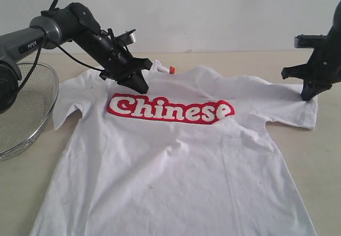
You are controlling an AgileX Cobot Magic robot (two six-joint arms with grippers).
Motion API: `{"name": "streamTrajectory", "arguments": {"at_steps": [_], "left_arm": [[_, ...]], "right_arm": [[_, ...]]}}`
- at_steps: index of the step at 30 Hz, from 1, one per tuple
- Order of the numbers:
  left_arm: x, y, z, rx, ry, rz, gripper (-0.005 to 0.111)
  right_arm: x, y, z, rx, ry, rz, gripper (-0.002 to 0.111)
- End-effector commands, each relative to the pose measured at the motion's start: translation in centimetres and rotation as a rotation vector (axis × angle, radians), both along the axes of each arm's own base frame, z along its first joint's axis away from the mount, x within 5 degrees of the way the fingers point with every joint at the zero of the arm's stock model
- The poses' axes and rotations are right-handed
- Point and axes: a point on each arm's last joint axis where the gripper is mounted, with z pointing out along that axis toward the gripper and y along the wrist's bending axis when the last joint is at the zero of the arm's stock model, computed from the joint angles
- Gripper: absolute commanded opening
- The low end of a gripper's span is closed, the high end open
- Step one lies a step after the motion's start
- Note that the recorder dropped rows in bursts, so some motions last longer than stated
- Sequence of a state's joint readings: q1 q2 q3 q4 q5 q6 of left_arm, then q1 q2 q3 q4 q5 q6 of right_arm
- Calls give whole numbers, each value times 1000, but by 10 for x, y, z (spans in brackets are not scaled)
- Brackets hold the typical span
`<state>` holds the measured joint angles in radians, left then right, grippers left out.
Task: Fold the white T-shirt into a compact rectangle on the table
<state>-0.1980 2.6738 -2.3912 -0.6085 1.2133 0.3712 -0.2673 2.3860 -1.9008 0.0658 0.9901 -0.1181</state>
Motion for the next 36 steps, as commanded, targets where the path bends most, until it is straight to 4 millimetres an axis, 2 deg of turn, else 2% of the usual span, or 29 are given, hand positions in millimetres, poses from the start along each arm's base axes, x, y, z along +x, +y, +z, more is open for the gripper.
{"name": "streamTrajectory", "arguments": {"at_steps": [1,6,11,13,16,20,22,24,28,29,36], "left_arm": [[0,-3,9,-15,-22,-5,5],[0,-3,9,-15,-22,-5,5],[0,-3,9,-15,-22,-5,5],[0,-3,9,-15,-22,-5,5],[1,-3,9,-15,-26,-2,5],[1,-3,9,-15,-26,-3,5],[0,-4,9,-17,-19,-6,5],[-1,-4,9,-16,-12,-11,5],[-1,-4,9,-16,-12,-11,5],[-1,-4,9,-19,-12,-10,5],[-1,-4,9,-26,-11,-9,5]], "right_arm": [[-12,-22,-10,-19,78,-25,0],[-8,-10,-2,92,22,-5,0],[6,14,35,331,-205,35,0],[13,31,53,407,-298,76,0],[24,66,61,430,-378,159,0],[40,110,58,331,-473,232,0],[45,120,59,279,-513,251,2],[48,124,60,247,-543,253,9],[48,123,54,232,-528,262,38],[48,123,51,226,-509,267,41],[42,121,18,219,-359,294,40]]}}
